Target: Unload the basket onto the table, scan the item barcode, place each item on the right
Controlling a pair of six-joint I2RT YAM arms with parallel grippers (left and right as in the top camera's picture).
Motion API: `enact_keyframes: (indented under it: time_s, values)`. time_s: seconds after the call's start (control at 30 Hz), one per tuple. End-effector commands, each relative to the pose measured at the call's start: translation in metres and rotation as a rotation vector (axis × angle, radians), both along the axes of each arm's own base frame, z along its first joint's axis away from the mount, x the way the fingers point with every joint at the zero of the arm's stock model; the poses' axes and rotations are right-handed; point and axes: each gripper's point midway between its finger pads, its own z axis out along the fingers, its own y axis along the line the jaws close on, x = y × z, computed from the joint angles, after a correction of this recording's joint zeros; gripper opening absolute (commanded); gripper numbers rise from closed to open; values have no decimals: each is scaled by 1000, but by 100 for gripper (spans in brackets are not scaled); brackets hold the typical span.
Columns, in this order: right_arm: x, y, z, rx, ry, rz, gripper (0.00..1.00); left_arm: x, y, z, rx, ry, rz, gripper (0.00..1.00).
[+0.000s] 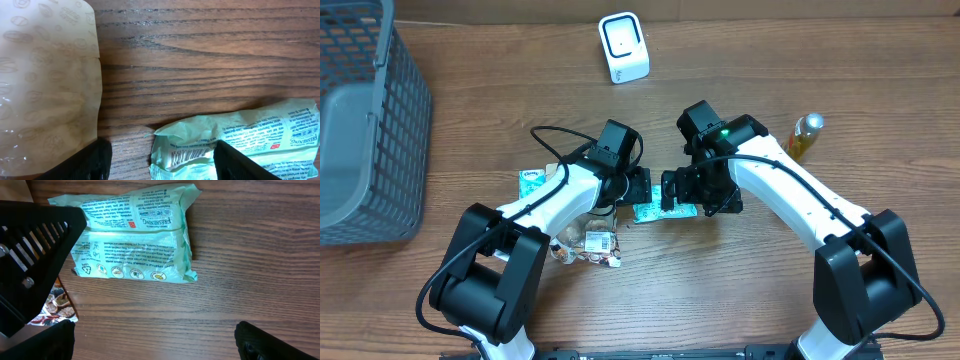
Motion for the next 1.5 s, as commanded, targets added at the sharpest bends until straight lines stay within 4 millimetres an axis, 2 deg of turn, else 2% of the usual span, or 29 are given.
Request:
enact_keyframes:
  time_s: [0.0, 0.13, 0.33, 0.5, 0.63, 0.7, 0.8, 0.93, 1.0, 1.2, 1.47]
  values:
    - [5, 4, 11, 24, -37, 9, 100, -3, 11, -2, 36, -2, 12, 71]
    - [5, 4, 11, 24, -38, 9, 100, -3, 9, -2, 31, -8, -2, 73]
    - [5, 4, 11, 24, -38, 9, 100, -5, -11, 11, -70, -21, -95, 73]
    - [5, 4, 11, 24, -38, 9, 100, 8, -19, 56, -124, -136, -124, 74]
    - [5, 4, 11, 24, -37, 9, 100, 19, -11, 97, -144, -241, -96, 76]
    - [5, 4, 11, 24, -38, 9, 100, 21, -3, 106, -140, -254, -61, 76]
    - [5, 4, 11, 24, -38, 9, 100, 20, 18, 101, -89, -222, 18, 76]
    - [5, 4, 11, 24, -37, 9, 100, 15, 49, 81, 32, -155, 109, 78]
    - [5, 4, 11, 24, -37, 9, 100, 12, 57, 73, 67, -128, 120, 79]
    - [5, 4, 11, 24, -37, 9, 100, 8, 57, 57, 82, -81, 87, 81]
    - [5, 4, 11, 24, -37, 9, 100, 9, 55, 55, 82, -85, 64, 81]
